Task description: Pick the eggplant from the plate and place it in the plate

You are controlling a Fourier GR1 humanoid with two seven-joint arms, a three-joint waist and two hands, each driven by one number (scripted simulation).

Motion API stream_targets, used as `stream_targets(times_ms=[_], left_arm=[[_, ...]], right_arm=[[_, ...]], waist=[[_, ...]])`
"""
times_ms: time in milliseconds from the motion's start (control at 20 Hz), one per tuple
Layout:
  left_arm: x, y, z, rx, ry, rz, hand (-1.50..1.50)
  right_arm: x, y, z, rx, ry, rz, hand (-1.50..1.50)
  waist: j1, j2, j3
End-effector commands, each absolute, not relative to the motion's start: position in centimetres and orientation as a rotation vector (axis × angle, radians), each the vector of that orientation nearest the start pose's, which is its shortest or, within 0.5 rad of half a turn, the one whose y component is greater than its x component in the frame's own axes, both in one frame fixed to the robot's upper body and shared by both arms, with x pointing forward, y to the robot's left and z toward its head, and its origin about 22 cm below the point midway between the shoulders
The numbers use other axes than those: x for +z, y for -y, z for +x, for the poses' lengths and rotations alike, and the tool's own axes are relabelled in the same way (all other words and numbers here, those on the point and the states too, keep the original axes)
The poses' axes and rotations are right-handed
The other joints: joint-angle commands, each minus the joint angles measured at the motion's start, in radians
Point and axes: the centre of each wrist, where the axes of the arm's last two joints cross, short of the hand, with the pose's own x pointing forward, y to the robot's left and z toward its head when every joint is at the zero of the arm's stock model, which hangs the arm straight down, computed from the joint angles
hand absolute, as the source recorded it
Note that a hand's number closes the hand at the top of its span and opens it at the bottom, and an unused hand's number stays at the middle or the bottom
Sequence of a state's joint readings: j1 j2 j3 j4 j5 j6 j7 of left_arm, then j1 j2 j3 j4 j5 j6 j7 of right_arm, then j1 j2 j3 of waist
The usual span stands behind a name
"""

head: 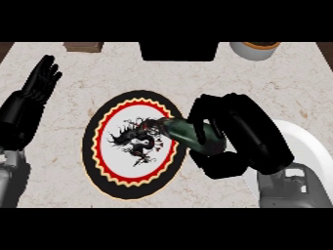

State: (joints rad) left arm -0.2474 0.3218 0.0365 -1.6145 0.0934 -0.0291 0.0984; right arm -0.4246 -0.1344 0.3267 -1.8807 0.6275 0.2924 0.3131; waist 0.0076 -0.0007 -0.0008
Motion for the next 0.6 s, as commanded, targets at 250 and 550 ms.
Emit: stream_targets(times_ms=[250,550], left_arm=[[10.2,-28.2,30.2,-0.247,1.759,0.143,0.00],[10.6,-27.7,31.7,-0.245,1.767,0.118,0.00]], right_arm=[[15.6,3.6,28.4,1.071,1.766,-0.337,1.50],[13.5,-0.7,30.2,1.118,1.719,-0.420,1.50]], waist=[[0.007,0.003,0.000],[0.015,0.006,0.000]])
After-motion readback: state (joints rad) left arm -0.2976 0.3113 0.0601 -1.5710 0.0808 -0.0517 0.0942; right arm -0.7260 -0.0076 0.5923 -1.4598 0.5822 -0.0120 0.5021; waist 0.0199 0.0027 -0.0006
